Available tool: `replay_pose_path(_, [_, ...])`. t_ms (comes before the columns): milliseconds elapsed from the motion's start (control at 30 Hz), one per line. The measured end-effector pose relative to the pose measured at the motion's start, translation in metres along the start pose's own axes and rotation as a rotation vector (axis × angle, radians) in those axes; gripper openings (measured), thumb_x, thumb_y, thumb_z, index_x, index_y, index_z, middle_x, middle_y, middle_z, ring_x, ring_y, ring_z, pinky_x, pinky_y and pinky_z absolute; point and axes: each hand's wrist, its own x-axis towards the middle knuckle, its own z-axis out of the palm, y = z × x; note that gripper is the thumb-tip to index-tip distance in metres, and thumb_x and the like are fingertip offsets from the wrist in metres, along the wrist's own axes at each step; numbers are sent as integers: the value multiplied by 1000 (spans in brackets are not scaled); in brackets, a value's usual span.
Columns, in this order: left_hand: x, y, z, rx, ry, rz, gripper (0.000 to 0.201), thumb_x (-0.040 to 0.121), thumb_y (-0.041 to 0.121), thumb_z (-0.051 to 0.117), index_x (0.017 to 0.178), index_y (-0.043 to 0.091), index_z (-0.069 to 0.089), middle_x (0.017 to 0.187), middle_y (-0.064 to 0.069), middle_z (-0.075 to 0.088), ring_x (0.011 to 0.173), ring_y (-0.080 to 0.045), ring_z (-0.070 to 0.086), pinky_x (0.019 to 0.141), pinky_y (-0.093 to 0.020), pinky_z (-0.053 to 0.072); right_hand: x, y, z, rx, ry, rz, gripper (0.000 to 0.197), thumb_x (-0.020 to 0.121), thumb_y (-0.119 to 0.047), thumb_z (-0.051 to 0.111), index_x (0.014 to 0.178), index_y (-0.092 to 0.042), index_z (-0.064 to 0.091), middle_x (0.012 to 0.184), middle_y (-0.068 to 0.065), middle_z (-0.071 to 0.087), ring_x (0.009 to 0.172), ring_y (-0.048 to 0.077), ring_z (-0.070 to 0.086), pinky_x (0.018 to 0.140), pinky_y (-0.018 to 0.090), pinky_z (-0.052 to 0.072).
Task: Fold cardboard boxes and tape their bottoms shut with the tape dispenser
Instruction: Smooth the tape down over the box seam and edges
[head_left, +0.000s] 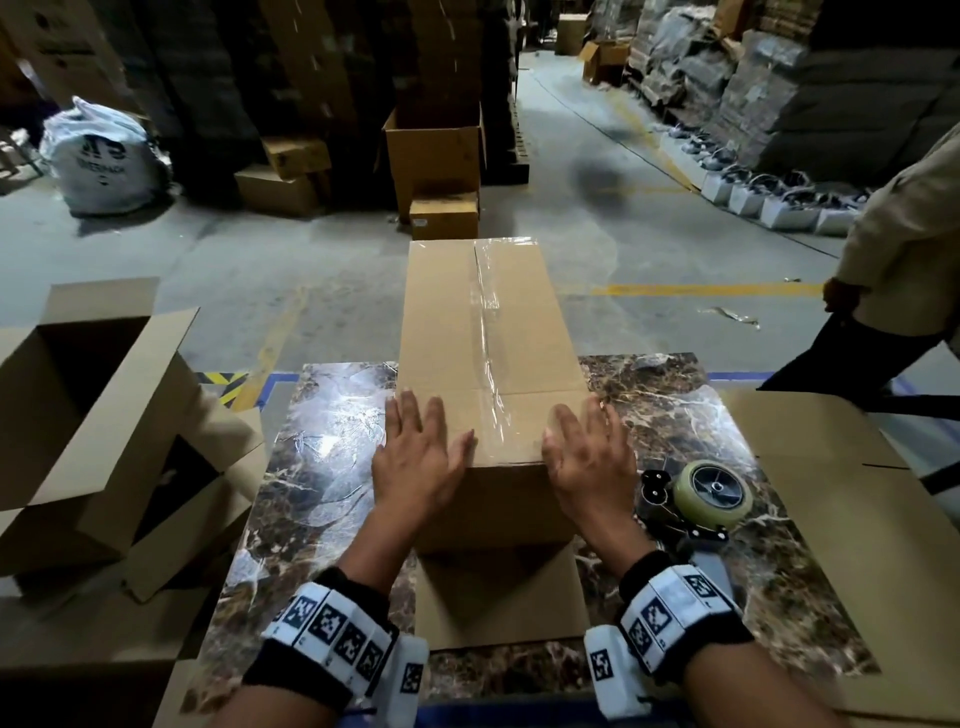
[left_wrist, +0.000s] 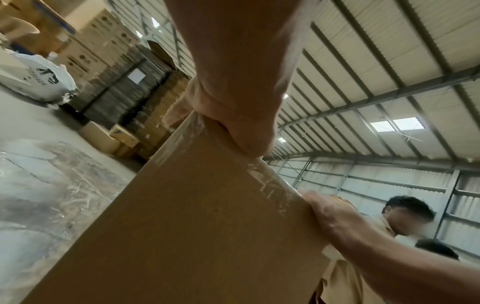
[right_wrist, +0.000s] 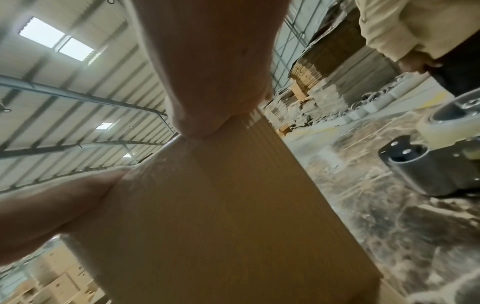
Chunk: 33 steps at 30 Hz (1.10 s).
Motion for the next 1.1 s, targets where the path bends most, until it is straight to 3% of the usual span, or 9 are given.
replay_pose_path(133, [6,-1,-4,-122,-7,-90,77,95,66,32,155,21,13,165,-9,-6,150,-32,9,110,-51,33,-1,14,6,220,52,26,69,97,-63,9,137,-29,54,155,8,38,122,35,57,79,46,59])
replay_pose_path(233, [14,-17,1,-316,20,-160,78,93,63,43,154,22,17,161,-12,20,141,-34,35,105,-48,38,-2,21,11,372,181,7,56,99,-52,25,128,-24,64,148,4,49,110,29,65,68,28,53])
replay_pose_path(300, [12,-24,5,-520,96,-195,74,92,56,52,153,24,24,151,-9,43,132,-34,47,102,-46,43,-2,21,11,477,220,22,53,97,-50,29,124,-23,67,144,2,53,114,27,63,75,27,51])
replay_pose_path(433, [0,-16,6,-762,279,-258,59,95,34,60,148,16,40,144,-6,53,127,-28,53,101,-38,44,-1,12,7,726,274,185,57,91,-59,35,115,-24,72,135,0,61,114,16,61,83,27,53])
replay_pose_path(667, [0,-26,21,-1036,328,-264,44,94,27,61,138,21,54,127,-1,63,113,-20,60,92,-34,47,1,21,4,1097,-64,591,67,89,-61,46,142,-20,43,122,6,58,102,24,58,82,36,49])
replay_pose_path(733, [0,-28,24,-1136,298,-302,41,95,26,61,136,19,56,124,-4,65,112,-23,62,95,-38,50,-2,18,11,1272,-170,669,63,89,-64,46,131,-18,56,118,13,66,101,29,64,85,42,54])
replay_pose_path(900, [3,-29,14,-1440,220,-361,36,94,15,63,131,12,62,116,-5,70,107,-21,66,96,-38,53,4,11,-9,1420,-313,650,70,92,-75,28,120,-22,65,111,11,73,105,30,68,91,52,55])
replay_pose_path(1000, [2,-35,9,-1607,191,-426,35,94,15,63,129,11,61,114,-6,70,105,-23,66,95,-39,53,18,1,-26,1243,-307,564,96,73,-96,18,145,-38,43,149,5,47,136,32,45,108,64,36])
replay_pose_path(1100, [-3,-53,32,-1813,137,-559,33,93,20,63,125,12,61,118,-11,69,105,-27,67,87,-39,57,34,-25,-53,986,-216,381,113,62,-97,-3,149,-37,37,155,0,38,141,29,35,111,52,34])
